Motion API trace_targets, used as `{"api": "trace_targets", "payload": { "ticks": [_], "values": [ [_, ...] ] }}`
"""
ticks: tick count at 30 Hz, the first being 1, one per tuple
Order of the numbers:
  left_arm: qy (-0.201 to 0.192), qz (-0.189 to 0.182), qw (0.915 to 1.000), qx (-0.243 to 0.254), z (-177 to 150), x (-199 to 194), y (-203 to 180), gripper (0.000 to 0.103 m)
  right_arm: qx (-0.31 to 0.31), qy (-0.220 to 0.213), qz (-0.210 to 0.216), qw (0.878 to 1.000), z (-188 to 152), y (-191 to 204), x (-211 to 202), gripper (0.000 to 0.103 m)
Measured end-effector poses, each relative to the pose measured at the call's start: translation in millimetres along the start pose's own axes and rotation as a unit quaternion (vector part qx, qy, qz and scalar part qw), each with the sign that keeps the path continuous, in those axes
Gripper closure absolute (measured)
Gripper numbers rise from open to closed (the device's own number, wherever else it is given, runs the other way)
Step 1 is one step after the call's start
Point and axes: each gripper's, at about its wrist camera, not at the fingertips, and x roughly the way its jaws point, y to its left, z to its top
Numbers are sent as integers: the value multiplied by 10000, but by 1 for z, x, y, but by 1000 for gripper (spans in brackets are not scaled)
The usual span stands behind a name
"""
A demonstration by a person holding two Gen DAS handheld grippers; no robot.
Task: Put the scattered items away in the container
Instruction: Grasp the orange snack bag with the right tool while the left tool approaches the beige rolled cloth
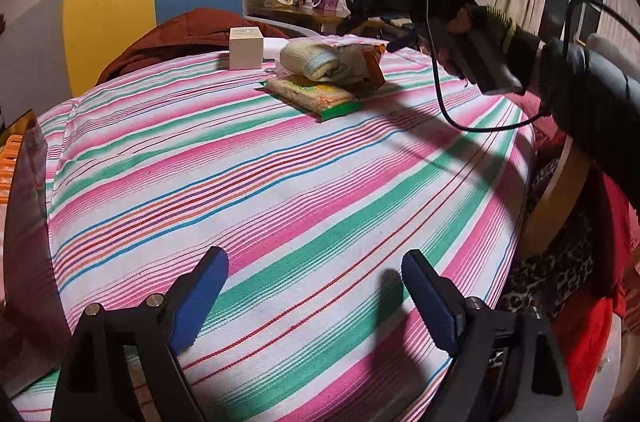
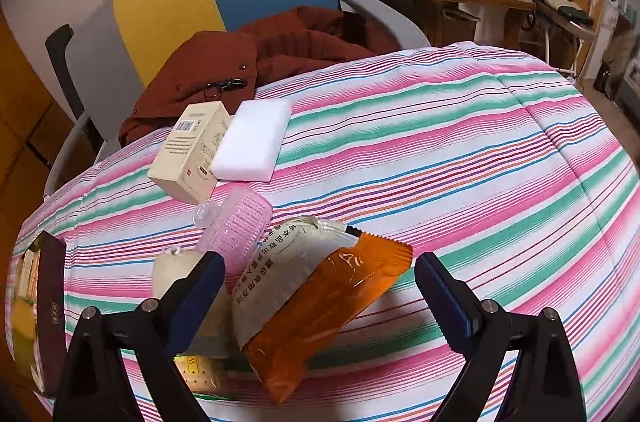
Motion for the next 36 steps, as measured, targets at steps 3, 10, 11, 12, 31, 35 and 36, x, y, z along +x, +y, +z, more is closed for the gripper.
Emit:
{"api": "trace_targets", "payload": {
  "ticks": [3, 10, 11, 12, 31, 35, 36],
  "values": [
    [-42, 101, 9999, 95, -2, 0, -4, 13, 4, 26, -3, 10000, -2, 0, 0, 6],
    [-94, 280, 9993, 229, -6, -2, -8, 13, -260, 154, 37, 9995, -3, 7, 0, 6],
    [-90, 291, 9993, 234, -7, -3, -8, 13, -324, 223, 1, 9992, -4, 9, 3, 6],
    [-86, 294, 9993, 224, -7, -4, -8, 13, -407, 261, -70, 9988, -5, 11, 5, 6],
    [322, -91, 9989, -317, 12, 0, 5, 14, -999, 662, -621, 9909, -12, 19, 18, 31],
    [434, -254, 9967, -641, 21, 6, 11, 14, -819, 801, -529, 9920, -10, 13, 19, 33],
    [453, -224, 9967, -638, 22, 8, 10, 14, -719, 837, -495, 9927, -10, 9, 20, 28]
  ]
}}
